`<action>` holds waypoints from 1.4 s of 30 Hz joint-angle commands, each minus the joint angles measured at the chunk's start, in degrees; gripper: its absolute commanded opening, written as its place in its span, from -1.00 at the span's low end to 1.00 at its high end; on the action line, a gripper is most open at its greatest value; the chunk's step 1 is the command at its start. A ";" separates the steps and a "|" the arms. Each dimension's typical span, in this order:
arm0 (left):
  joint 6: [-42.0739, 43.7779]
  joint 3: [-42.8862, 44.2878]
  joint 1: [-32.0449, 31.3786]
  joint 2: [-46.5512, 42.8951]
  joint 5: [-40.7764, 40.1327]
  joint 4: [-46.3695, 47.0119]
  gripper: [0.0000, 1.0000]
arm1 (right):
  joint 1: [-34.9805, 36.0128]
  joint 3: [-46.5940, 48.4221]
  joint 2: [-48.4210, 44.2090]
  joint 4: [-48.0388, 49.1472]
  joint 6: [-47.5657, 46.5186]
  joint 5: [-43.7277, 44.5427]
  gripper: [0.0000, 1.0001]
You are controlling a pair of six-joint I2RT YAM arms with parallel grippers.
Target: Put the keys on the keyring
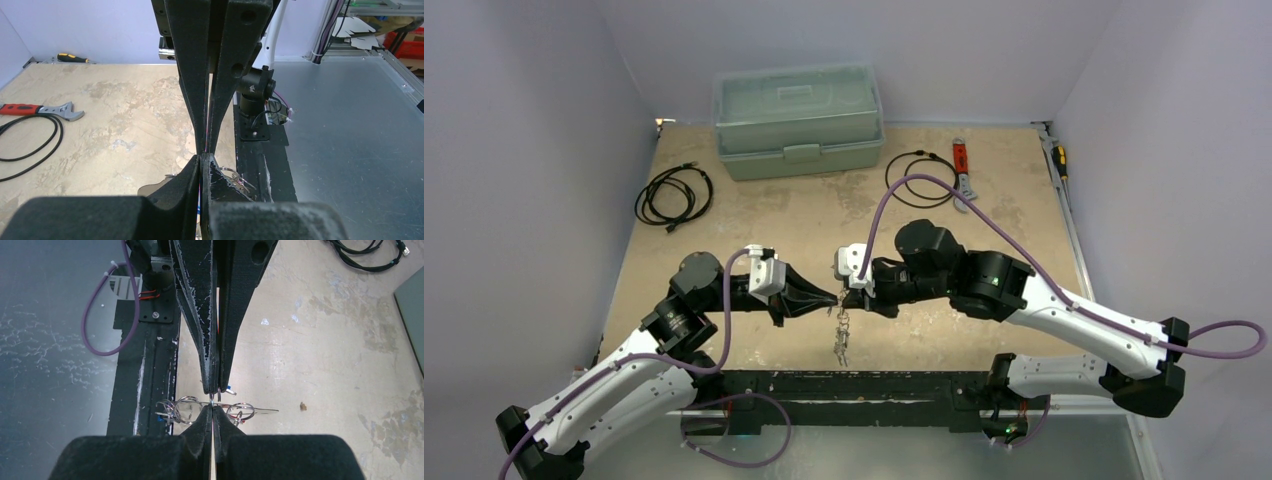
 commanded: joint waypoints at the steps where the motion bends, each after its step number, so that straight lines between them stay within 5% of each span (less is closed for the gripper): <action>1: -0.76 0.15 -0.31 -0.17 1.82 2.36 -1.00 | -0.18 3.75 -1.58 1.28 -0.83 0.56 -1.00; 40: -0.37 0.09 -0.78 0.38 0.06 1.84 -1.00 | -0.18 4.61 -6.03 3.57 -1.62 4.48 -1.00; 42: -0.22 0.32 -0.75 0.34 -1.11 1.31 -0.77 | -0.18 4.39 -6.24 4.19 -1.62 4.42 -1.00</action>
